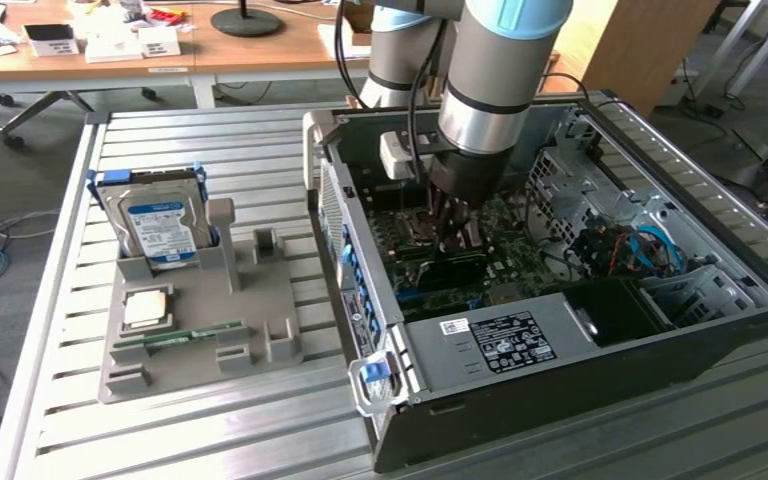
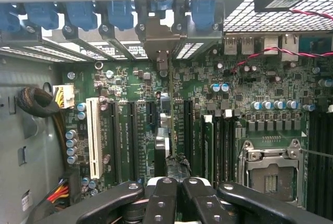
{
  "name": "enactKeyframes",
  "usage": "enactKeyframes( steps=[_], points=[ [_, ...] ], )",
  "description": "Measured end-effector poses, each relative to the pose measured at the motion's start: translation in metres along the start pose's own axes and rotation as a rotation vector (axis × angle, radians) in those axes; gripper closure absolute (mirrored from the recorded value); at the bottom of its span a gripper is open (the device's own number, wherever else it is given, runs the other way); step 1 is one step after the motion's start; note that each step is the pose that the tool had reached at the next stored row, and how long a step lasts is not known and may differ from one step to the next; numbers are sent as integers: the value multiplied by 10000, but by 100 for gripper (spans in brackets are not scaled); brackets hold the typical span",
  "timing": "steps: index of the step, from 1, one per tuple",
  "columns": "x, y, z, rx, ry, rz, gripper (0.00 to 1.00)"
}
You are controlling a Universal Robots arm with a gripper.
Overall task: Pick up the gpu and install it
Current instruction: 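Press down on the gpu until it lock into place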
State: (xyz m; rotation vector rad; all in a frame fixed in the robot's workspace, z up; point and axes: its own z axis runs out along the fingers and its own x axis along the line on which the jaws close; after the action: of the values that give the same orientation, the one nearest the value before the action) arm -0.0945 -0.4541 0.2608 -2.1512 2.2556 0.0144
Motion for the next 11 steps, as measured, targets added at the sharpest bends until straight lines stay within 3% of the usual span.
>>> enactKeyframes(
  steps=[11],
  points=[
    [0, 1, 16, 2, -3, 1, 89]
  ],
)
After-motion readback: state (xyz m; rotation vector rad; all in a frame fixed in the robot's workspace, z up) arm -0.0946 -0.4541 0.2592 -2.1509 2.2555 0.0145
